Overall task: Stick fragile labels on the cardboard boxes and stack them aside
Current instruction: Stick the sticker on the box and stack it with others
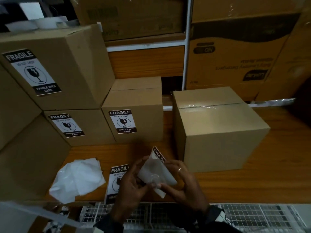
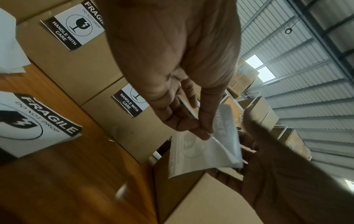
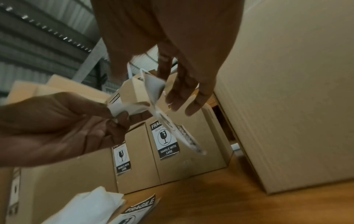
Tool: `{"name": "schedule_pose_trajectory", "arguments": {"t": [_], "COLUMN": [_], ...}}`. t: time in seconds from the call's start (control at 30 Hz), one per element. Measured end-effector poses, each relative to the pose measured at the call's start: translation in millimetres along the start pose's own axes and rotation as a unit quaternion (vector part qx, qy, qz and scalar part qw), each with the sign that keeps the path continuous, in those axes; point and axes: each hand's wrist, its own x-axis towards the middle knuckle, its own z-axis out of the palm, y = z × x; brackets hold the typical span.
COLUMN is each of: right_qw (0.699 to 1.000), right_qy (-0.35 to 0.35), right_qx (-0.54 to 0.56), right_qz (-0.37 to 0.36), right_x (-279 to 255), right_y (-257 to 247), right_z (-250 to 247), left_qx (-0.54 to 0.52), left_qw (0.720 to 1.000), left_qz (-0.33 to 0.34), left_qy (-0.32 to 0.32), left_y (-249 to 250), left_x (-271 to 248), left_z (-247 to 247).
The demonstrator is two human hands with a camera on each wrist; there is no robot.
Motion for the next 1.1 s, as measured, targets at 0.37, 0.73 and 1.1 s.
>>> {"name": "schedule_pose_trajectory", "arguments": {"t": [0.37,0.73,1.1], "right_qw": [0.980,0.951,0.958], "right_qy": [0.032,0.093,0.099], "right_qx": [0.177,0.268,0.228], "right_qz": [0.087,0.121,0.142], "right_x": [-12,-19,-29], "right_y": [7,28,-1], "right_z": [-40,-66,-28], "left_qx": [-0.016,0.143,0.190], "left_qw": [0.996,0.969,0.960], "left_qz": [-0.088,-0.018,0.049], "left_qy": [0.024,0.199,0.200], "left_y": [4,8,4], "left_x": [-21,-45,-17], "left_z": [27,-8,-121]}}
